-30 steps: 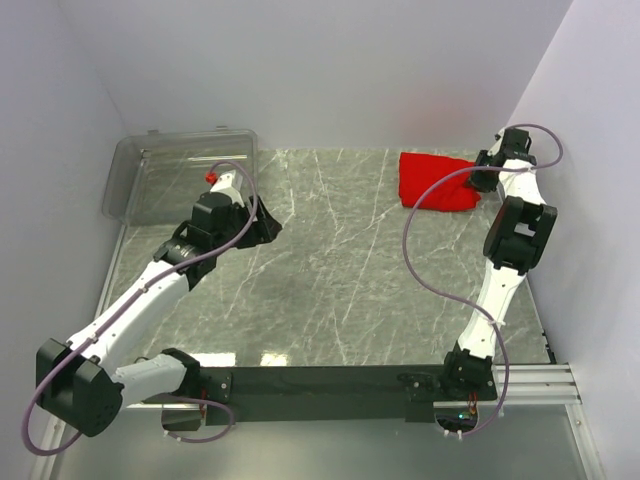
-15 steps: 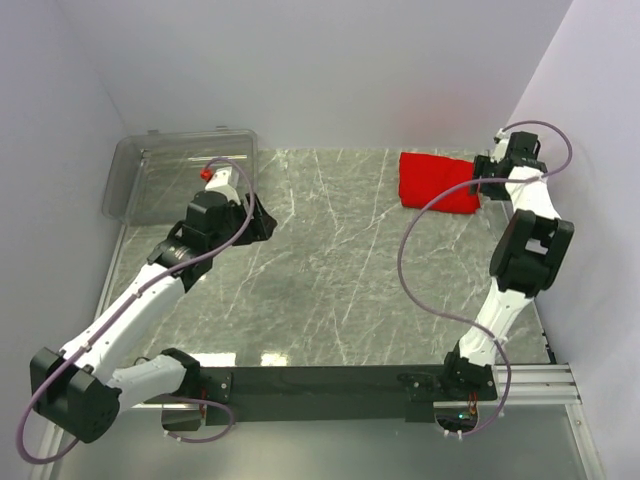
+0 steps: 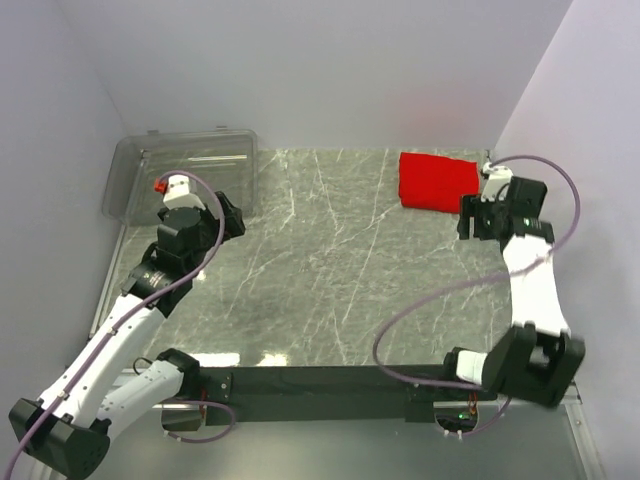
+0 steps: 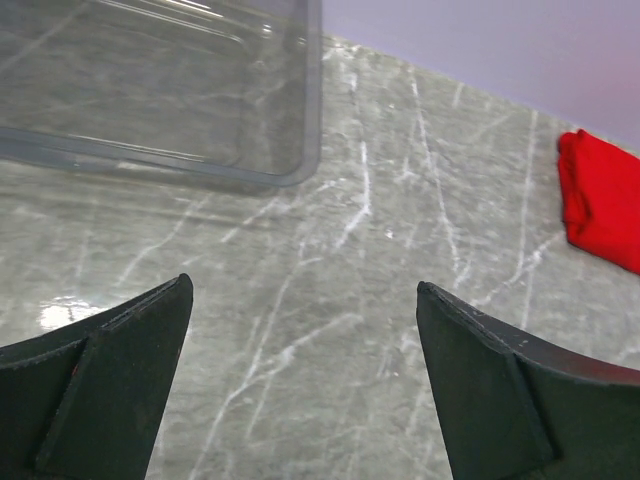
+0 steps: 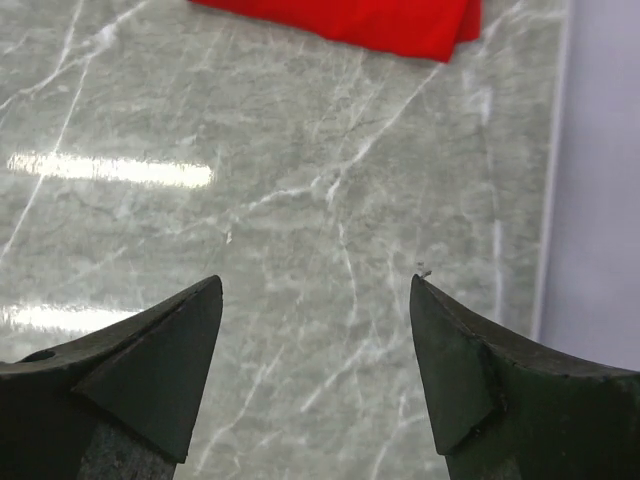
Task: Fold and stack the t-shirts
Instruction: Neatly place the folded tshirt to the corner
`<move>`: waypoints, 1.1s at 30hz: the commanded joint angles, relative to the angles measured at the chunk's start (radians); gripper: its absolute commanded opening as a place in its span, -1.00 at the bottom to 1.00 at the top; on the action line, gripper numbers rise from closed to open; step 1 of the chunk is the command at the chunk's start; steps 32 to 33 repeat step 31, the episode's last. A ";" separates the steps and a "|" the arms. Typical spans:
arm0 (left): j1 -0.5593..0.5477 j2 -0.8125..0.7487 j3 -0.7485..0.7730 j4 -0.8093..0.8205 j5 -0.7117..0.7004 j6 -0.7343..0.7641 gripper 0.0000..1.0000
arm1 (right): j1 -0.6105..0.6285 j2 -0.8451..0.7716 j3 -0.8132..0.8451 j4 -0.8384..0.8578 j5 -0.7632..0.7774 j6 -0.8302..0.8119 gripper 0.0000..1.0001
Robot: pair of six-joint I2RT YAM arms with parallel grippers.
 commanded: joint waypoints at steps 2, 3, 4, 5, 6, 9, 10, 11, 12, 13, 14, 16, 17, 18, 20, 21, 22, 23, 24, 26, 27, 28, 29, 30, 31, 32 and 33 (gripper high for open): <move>0.021 0.000 0.009 0.004 -0.044 0.039 0.99 | -0.004 -0.230 -0.111 0.057 0.038 -0.039 0.68; 0.023 0.001 0.012 0.004 -0.043 0.042 0.99 | -0.006 -0.268 -0.155 0.063 0.046 -0.042 0.68; 0.023 0.003 0.014 0.005 -0.038 0.045 0.99 | -0.006 -0.346 -0.176 0.085 0.054 -0.038 0.78; 0.024 0.001 0.017 0.005 -0.031 0.048 0.99 | -0.004 -0.387 -0.197 0.100 0.069 -0.027 0.85; 0.026 0.003 0.020 0.009 -0.027 0.050 0.99 | -0.006 -0.425 -0.247 0.123 0.108 0.012 0.93; 0.026 0.007 0.026 -0.001 -0.011 0.048 0.99 | -0.004 -0.536 -0.300 0.148 0.218 0.094 0.96; 0.026 0.004 0.025 -0.004 -0.008 0.048 0.99 | -0.004 -0.562 -0.305 0.130 0.227 0.105 0.96; 0.026 0.001 0.023 -0.005 -0.006 0.046 0.99 | -0.006 -0.569 -0.305 0.119 0.233 0.111 0.96; 0.026 -0.006 0.017 -0.010 -0.003 0.045 0.99 | -0.006 -0.573 -0.296 0.103 0.248 0.134 0.96; 0.026 -0.009 0.012 -0.011 -0.001 0.043 0.99 | -0.006 -0.577 -0.291 0.093 0.255 0.145 0.96; 0.026 -0.020 0.003 -0.013 0.003 0.042 0.99 | -0.006 -0.582 -0.291 0.080 0.259 0.169 0.96; 0.026 -0.029 -0.001 -0.022 0.011 0.042 0.99 | -0.006 -0.586 -0.295 0.073 0.259 0.183 0.96; 0.026 -0.037 -0.006 -0.025 0.014 0.042 0.99 | -0.004 -0.589 -0.303 0.073 0.259 0.197 0.96; 0.026 -0.040 -0.008 -0.028 0.019 0.042 0.99 | -0.004 -0.591 -0.305 0.076 0.280 0.204 0.96; 0.026 -0.048 -0.009 -0.044 0.019 0.045 0.99 | -0.004 -0.586 -0.306 0.082 0.304 0.212 0.96; 0.026 -0.051 -0.008 -0.048 0.017 0.045 0.99 | -0.006 -0.583 -0.308 0.086 0.313 0.215 0.96; 0.026 -0.054 -0.009 -0.051 0.017 0.046 0.99 | -0.006 -0.577 -0.308 0.094 0.325 0.220 0.96; 0.026 -0.058 -0.008 -0.056 0.019 0.051 0.99 | -0.006 -0.574 -0.303 0.094 0.325 0.224 0.96; 0.026 -0.062 -0.009 -0.059 0.019 0.053 0.99 | -0.004 -0.571 -0.305 0.097 0.325 0.226 0.96; 0.026 -0.066 -0.009 -0.065 0.015 0.059 0.99 | -0.006 -0.565 -0.300 0.103 0.321 0.224 0.94; 0.026 -0.066 -0.009 -0.067 0.014 0.060 0.99 | -0.006 -0.563 -0.300 0.106 0.318 0.221 0.93; 0.026 -0.068 -0.006 -0.070 0.014 0.060 0.99 | -0.006 -0.562 -0.302 0.111 0.310 0.217 0.88; 0.026 -0.068 -0.006 -0.071 0.012 0.060 0.99 | -0.004 -0.560 -0.305 0.114 0.299 0.208 0.86; 0.026 -0.066 -0.006 -0.074 0.011 0.060 0.99 | -0.006 -0.559 -0.305 0.119 0.295 0.209 0.85; 0.026 -0.068 -0.006 -0.074 0.009 0.060 0.99 | -0.006 -0.554 -0.308 0.128 0.287 0.209 0.90; 0.026 -0.068 -0.006 -0.074 0.009 0.060 0.99 | -0.006 -0.554 -0.308 0.128 0.287 0.209 0.90; 0.026 -0.068 -0.006 -0.074 0.009 0.060 0.99 | -0.006 -0.554 -0.308 0.128 0.287 0.209 0.90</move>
